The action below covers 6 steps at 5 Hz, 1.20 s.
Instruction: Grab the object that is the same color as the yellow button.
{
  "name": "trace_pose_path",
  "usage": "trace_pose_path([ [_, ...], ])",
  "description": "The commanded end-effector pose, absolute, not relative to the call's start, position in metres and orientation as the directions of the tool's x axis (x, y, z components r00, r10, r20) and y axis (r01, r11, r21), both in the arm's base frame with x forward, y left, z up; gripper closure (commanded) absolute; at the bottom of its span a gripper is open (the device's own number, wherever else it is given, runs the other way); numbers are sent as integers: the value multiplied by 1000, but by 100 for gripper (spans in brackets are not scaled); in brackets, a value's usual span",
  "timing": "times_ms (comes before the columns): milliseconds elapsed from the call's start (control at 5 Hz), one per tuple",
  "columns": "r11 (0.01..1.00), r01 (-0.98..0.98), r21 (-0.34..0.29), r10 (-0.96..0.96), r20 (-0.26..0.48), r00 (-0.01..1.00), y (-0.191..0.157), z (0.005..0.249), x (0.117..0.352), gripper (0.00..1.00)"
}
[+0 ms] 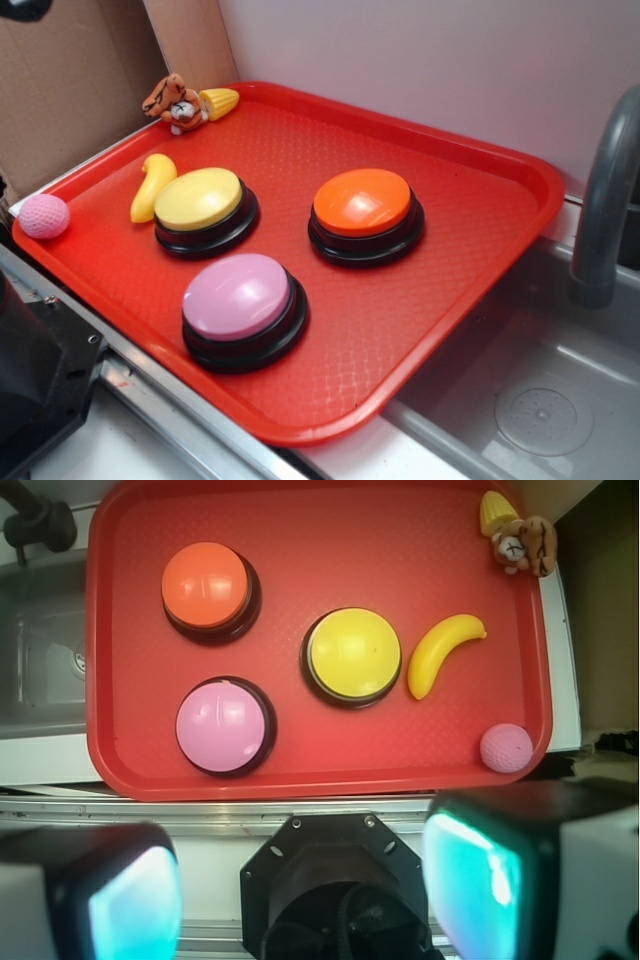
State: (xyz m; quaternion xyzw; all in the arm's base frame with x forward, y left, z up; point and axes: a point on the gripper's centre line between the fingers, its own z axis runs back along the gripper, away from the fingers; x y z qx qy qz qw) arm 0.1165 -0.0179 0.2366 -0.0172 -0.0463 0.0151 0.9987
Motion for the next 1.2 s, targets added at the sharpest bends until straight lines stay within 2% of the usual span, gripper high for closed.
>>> trace_pose_path([
  [0,999,-29,-36,32,92,995,-18,237,117,0],
  [400,947,-271,-173,297,146,944,14,223,132,0],
  [600,903,-396,-169,419,140,897,37,212,139,0],
  [1000,756,-634,-161,654,182,734,75,178,153,0],
])
